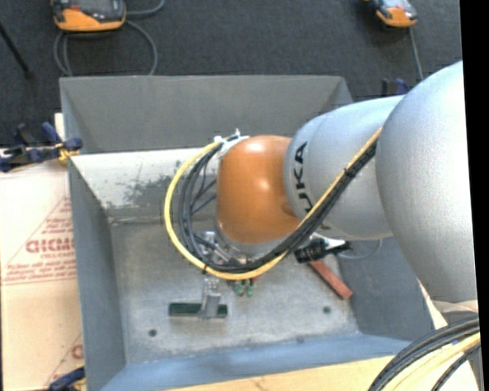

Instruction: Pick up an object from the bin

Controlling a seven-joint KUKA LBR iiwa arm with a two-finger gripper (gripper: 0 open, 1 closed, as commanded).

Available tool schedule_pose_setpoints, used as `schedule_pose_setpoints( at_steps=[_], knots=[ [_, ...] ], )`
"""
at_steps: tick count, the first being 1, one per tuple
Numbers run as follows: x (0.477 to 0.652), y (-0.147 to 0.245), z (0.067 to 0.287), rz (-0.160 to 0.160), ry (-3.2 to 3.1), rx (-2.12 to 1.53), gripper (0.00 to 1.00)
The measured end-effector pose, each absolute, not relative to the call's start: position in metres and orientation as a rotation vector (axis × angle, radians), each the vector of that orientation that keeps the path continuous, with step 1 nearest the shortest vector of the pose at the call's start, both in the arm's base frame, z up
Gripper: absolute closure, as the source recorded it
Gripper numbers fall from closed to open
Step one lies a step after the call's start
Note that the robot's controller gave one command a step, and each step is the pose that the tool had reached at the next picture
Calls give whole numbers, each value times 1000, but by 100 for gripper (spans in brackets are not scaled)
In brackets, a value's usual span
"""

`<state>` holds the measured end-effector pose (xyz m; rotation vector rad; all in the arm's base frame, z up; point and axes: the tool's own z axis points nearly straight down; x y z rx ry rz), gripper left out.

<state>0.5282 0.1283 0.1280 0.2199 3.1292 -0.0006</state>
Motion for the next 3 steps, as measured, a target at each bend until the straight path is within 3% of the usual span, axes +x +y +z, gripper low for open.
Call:
schedule_pose_setpoints(
  at_steps=[1,2,3],
  knots=[
    [530,141,82,5,3121,311,0],
    [519,131,71,5,3115,383,100],
    [518,131,71,3,3115,385,100]
  ],
)
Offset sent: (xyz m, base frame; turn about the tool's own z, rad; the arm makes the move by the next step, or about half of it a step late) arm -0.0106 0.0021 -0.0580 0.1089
